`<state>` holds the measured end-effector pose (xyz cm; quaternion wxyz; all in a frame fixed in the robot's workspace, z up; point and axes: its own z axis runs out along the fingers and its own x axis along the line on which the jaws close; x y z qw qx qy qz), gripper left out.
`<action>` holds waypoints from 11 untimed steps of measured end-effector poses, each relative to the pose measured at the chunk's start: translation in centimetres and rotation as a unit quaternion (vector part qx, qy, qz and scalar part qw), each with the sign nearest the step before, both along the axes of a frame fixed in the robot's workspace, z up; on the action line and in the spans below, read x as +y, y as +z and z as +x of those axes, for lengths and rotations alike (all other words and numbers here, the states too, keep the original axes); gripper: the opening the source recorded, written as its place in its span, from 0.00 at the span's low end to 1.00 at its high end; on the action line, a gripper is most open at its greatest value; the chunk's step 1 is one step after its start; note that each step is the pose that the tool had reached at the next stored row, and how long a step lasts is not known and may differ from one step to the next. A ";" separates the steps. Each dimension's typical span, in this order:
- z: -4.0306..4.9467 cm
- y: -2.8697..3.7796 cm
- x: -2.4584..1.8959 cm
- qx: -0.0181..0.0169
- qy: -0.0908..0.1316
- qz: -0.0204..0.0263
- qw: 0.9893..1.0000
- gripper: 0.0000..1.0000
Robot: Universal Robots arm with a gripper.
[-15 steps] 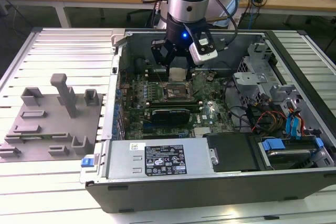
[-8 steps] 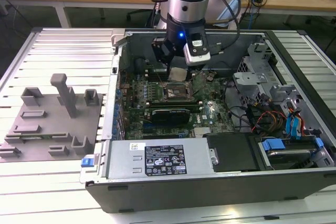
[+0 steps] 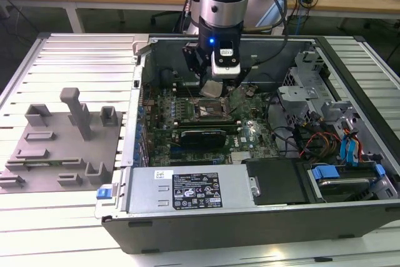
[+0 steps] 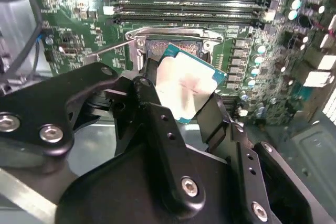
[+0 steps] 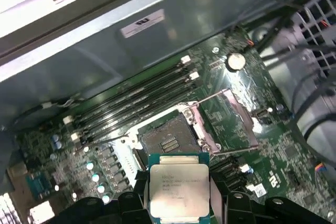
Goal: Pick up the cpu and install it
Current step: 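Place the cpu into insertion slot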
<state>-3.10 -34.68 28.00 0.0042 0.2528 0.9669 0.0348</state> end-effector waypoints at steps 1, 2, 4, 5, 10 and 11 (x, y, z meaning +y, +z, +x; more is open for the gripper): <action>0.00 -0.01 0.00 0.000 -0.018 0.000 1.000 0.55; 0.00 -0.02 0.00 0.000 -0.026 0.000 1.000 0.55; 0.00 -0.03 0.00 0.000 -0.047 0.000 0.999 0.55; 0.00 -0.03 0.00 0.000 -0.055 0.000 0.998 0.55; 0.00 -0.07 0.00 0.000 -0.108 0.000 0.994 0.55; 0.00 -0.07 0.00 0.000 -0.119 0.000 0.993 0.55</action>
